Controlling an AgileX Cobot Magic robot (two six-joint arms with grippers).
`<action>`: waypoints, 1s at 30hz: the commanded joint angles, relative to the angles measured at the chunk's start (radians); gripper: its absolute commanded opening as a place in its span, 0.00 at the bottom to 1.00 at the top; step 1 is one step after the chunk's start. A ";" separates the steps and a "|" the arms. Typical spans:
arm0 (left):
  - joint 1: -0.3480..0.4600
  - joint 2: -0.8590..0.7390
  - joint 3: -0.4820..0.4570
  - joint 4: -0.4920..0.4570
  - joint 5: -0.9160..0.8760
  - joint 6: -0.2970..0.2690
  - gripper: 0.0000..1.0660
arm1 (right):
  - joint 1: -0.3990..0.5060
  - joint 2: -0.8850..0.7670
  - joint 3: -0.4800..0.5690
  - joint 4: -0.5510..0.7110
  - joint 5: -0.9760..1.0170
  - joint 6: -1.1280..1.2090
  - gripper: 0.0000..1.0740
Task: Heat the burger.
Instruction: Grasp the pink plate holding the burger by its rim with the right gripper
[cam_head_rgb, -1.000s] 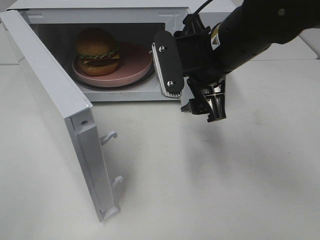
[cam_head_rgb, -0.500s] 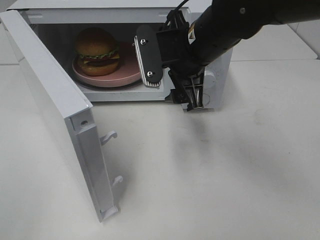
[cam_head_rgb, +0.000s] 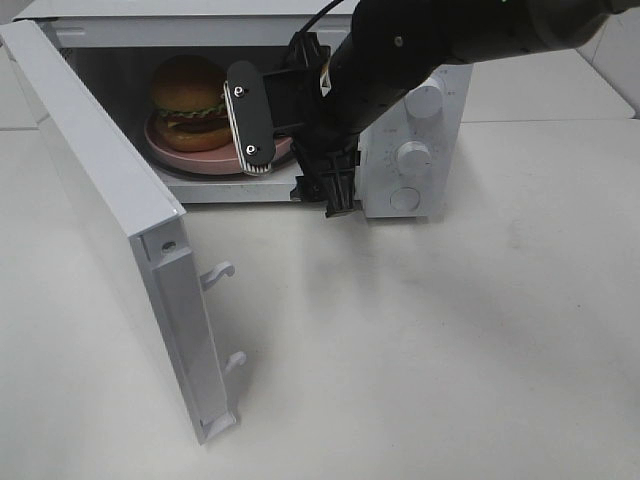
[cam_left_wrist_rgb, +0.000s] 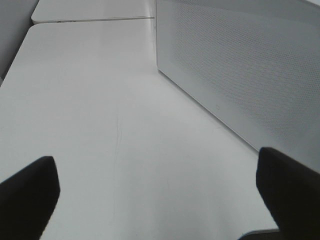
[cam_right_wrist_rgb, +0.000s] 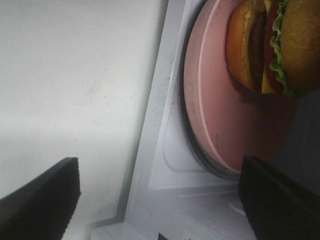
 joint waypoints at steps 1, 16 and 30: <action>0.005 -0.007 0.002 -0.005 -0.014 -0.005 0.94 | 0.004 0.044 -0.056 0.002 -0.005 0.023 0.77; 0.005 -0.007 0.002 -0.005 -0.014 -0.005 0.94 | 0.004 0.235 -0.252 -0.002 0.006 0.038 0.76; 0.005 -0.007 0.002 -0.005 -0.014 -0.005 0.94 | 0.004 0.365 -0.414 -0.032 0.038 0.094 0.74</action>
